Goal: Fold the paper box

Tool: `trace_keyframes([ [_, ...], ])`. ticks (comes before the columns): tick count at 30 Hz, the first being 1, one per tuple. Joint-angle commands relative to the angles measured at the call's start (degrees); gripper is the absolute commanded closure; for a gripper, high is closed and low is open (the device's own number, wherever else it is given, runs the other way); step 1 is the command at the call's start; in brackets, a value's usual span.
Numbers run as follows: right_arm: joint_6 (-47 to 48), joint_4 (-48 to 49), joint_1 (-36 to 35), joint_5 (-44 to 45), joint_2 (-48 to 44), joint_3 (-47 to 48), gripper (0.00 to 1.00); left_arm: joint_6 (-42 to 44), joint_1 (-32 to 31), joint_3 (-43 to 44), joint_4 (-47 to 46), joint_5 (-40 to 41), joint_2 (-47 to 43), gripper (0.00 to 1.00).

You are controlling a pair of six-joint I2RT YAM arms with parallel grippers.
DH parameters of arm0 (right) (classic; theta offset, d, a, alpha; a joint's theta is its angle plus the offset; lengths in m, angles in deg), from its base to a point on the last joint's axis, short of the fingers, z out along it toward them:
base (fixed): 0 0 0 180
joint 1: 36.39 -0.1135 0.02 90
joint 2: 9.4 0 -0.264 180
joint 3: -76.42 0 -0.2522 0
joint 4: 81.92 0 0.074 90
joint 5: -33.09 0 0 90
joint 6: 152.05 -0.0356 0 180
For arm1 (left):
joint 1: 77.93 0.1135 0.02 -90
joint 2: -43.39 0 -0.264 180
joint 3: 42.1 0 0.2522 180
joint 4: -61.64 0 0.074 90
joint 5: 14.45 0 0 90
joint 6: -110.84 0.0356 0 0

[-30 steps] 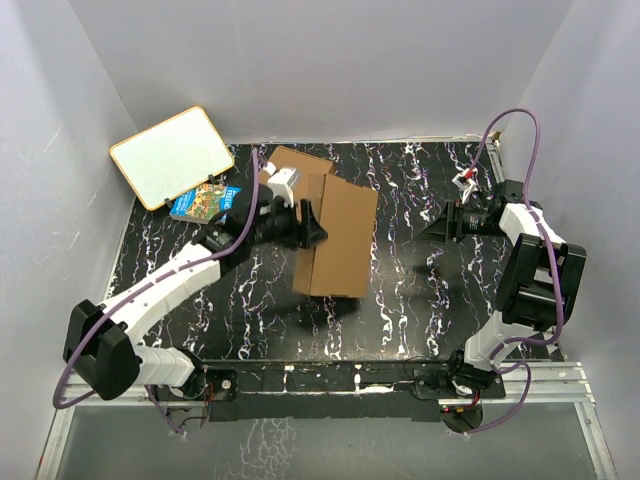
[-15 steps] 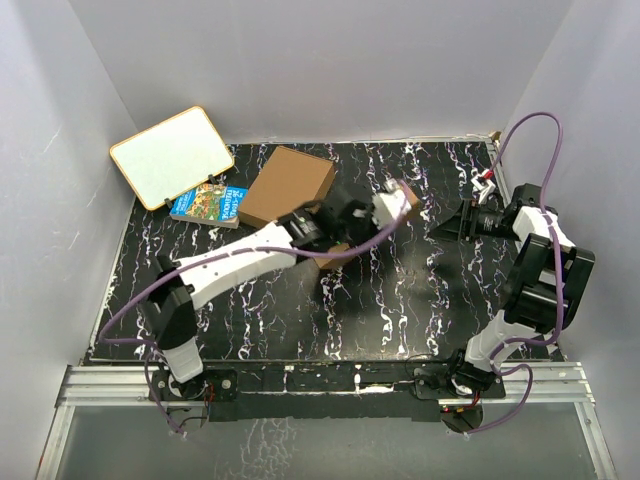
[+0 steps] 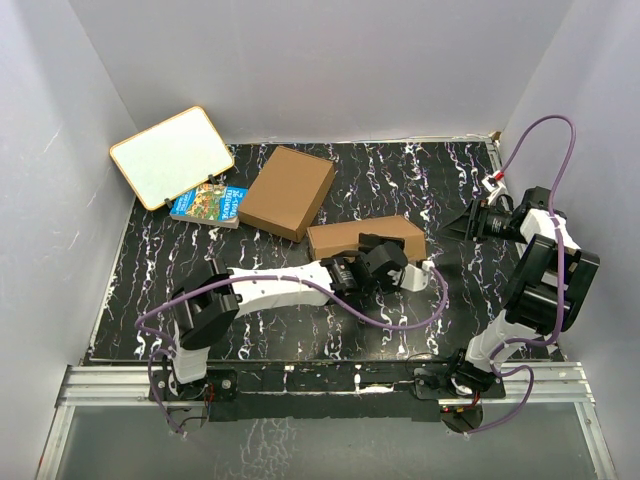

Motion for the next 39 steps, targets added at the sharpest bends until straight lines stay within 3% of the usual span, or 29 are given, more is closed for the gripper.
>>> trace_keyframes([
  [1, 0.36, 2.36, 0.45, -1.70, -2.66, 0.07, 0.20, -5.02, -0.51, 1.56, 2.66, -3.44, -0.15, 0.17],
  [2, 0.39, 2.36, 0.50, -1.68, -2.61, 0.06, 0.20, -7.24, -0.72, 2.29, 4.95, -6.50, -0.40, 0.05],
  [3, 0.40, 2.36, 0.51, -1.62, -2.60, -0.02, 0.20, -9.62, -0.78, 2.94, 7.38, -10.29, -0.83, 0.03],
  [8, 0.42, 2.36, 0.51, -1.61, -2.46, -0.04, 0.20, -19.09, -0.88, 1.29, 12.18, -26.72, -7.18, 0.03],
  [14, 0.65, 2.36, 0.43, -1.61, -2.32, -0.25, 0.20, -29.24, -0.68, -6.14, 6.70, -41.57, -16.11, 0.03],
  [18, 2.66, 1.31, 0.44, -2.01, -2.91, -0.29, 0.20, -39.22, 1.87, -12.14, 0.46, -44.13, -21.87, 0.03],
  [22, 6.27, -0.34, 0.34, -3.87, -4.40, -0.55, 0.20, -57.61, 11.57, -25.66, -10.61, -47.24, -31.16, 0.18],
  [25, 9.02, -0.76, -0.24, -5.02, -6.03, -1.08, 0.19, -72.07, 19.03, -36.16, -18.13, -45.48, -38.85, 0.23],
  [29, 9.62, 0.27, -1.64, -4.59, -7.34, -2.08, 0.19, -82.96, 25.86, -47.40, -23.75, -41.02, -45.36, 0.26],
  [32, 10.00, 0.19, -2.25, -4.57, -7.50, -2.23, 0.20, -88.76, 30.25, -50.48, -26.45, -42.70, -44.20, 0.27],
  [39, 10.33, 0.28, -2.30, -3.65, -8.20, -2.64, 0.21, -94.51, 32.41, -47.19, -36.48, -51.69, -28.00, 0.36],
])
